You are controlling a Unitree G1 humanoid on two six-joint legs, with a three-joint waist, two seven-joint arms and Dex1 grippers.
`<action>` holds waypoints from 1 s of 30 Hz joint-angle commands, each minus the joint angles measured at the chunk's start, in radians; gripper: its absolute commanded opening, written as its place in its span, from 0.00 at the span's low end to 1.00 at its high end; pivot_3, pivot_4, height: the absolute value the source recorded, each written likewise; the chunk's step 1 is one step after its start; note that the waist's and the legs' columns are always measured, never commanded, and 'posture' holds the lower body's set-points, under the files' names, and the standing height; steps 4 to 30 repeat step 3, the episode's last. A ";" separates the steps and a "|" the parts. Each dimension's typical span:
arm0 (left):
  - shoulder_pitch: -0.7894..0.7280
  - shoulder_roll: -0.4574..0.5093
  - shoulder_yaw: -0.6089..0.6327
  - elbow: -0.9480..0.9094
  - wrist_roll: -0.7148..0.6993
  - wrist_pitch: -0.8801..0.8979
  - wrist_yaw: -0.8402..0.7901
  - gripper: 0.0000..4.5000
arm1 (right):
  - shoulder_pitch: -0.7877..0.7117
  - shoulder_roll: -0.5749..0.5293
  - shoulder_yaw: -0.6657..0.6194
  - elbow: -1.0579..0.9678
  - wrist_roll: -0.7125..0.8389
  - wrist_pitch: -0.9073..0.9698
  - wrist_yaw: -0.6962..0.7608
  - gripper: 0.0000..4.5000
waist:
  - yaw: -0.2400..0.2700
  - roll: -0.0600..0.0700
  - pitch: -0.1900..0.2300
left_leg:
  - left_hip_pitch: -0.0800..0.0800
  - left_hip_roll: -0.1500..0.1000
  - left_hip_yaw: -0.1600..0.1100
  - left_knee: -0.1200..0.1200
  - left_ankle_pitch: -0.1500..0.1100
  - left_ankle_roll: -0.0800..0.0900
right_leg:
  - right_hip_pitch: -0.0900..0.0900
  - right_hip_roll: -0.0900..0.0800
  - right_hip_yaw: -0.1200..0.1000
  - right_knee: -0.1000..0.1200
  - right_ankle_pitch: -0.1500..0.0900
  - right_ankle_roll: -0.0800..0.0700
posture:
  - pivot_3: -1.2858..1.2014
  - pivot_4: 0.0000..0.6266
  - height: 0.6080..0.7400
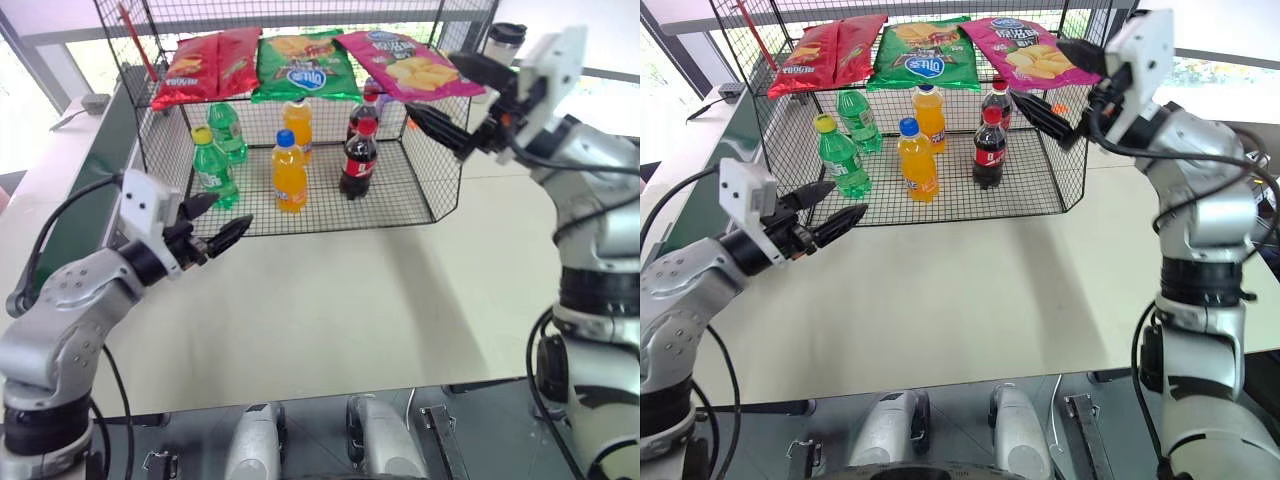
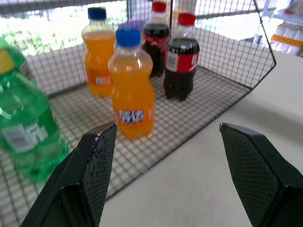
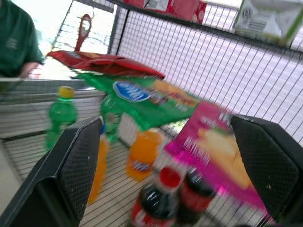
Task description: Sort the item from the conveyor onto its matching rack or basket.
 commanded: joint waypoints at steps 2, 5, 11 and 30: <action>0.087 0.005 0.091 -0.064 -0.049 0.017 0.025 0.80 | 0.165 -0.015 -0.023 -0.202 0.120 0.155 -0.037 0.98 | 0.000 0.000 0.000 | 0.001 0.000 0.000 0.000 0.000 0.000 | 0.001 0.000 0.000 0.000 0.000 -0.001 | 0.52 0.24 1.00; 0.104 0.004 0.094 -0.068 -0.048 0.013 0.029 0.80 | 0.187 -0.008 -0.012 -0.216 0.122 0.163 -0.046 0.98 | 0.000 0.000 0.000 | 0.001 0.000 0.000 0.000 0.000 0.000 | 0.001 0.000 0.000 0.000 -0.001 -0.001 | 0.52 0.24 1.00; 0.104 0.004 0.094 -0.068 -0.048 0.013 0.029 0.80 | 0.187 -0.008 -0.012 -0.216 0.122 0.163 -0.046 0.98 | 0.000 0.000 0.000 | 0.001 0.000 0.000 0.000 0.000 0.000 | 0.001 0.000 0.000 0.000 -0.001 -0.001 | 0.52 0.24 1.00; 0.104 0.004 0.094 -0.068 -0.048 0.013 0.029 0.80 | 0.187 -0.008 -0.012 -0.216 0.122 0.163 -0.046 0.98 | 0.000 0.000 0.000 | 0.001 0.000 0.000 0.000 0.000 0.000 | 0.001 0.000 0.000 0.000 -0.001 -0.001 | 0.52 0.24 1.00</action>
